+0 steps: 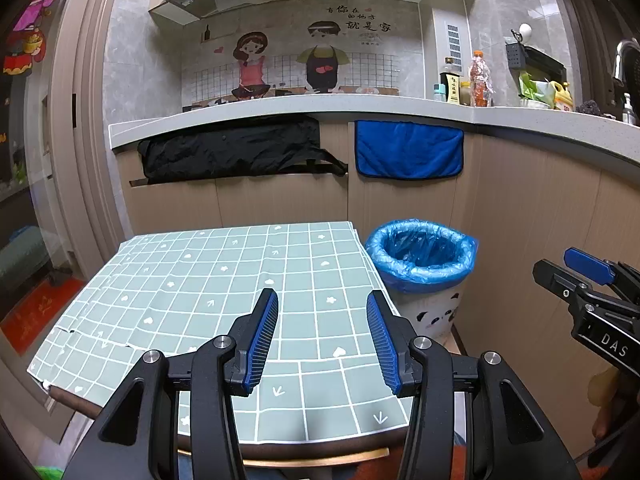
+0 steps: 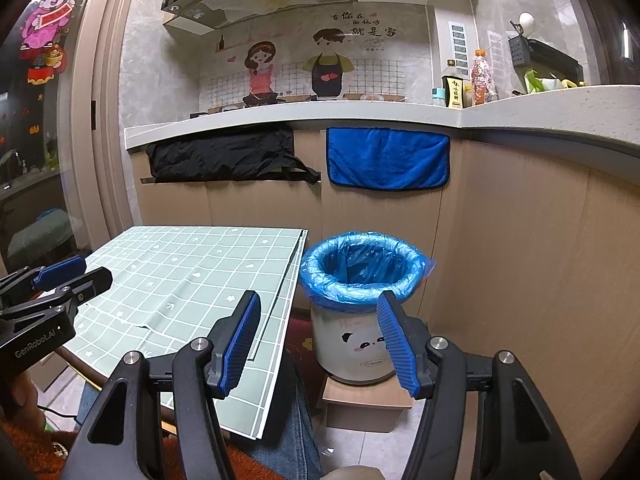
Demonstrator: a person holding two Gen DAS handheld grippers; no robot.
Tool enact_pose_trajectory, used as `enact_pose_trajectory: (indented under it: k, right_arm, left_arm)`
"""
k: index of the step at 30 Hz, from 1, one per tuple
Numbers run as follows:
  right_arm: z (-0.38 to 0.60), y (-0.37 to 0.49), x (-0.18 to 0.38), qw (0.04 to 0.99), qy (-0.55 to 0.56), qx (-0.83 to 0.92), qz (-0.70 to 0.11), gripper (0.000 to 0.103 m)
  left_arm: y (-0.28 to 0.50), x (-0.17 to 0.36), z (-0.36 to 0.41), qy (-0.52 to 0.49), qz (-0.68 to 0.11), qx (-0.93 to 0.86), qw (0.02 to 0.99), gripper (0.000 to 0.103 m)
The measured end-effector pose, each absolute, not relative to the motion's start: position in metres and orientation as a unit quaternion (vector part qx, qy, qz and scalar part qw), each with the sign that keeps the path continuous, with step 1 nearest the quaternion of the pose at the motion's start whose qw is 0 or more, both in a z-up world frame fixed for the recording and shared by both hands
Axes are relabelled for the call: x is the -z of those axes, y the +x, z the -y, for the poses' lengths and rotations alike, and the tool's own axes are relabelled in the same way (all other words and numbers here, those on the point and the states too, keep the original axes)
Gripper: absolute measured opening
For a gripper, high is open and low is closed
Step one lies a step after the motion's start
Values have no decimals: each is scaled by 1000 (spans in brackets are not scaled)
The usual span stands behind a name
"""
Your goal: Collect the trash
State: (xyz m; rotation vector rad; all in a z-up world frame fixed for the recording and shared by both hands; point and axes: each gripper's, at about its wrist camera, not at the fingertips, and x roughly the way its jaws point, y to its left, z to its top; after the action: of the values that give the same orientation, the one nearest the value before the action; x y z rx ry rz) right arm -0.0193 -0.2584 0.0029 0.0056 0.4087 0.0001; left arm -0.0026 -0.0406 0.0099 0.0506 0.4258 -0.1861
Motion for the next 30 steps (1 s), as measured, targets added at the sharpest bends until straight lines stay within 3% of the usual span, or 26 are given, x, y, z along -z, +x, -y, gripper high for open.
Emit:
enact_pose_trajectory:
  k: [30]
  right_arm:
    - [260, -19, -4, 979, 2, 2, -203, 57]
  left_arm:
    - [-4, -10, 44, 27, -208, 96, 973, 47]
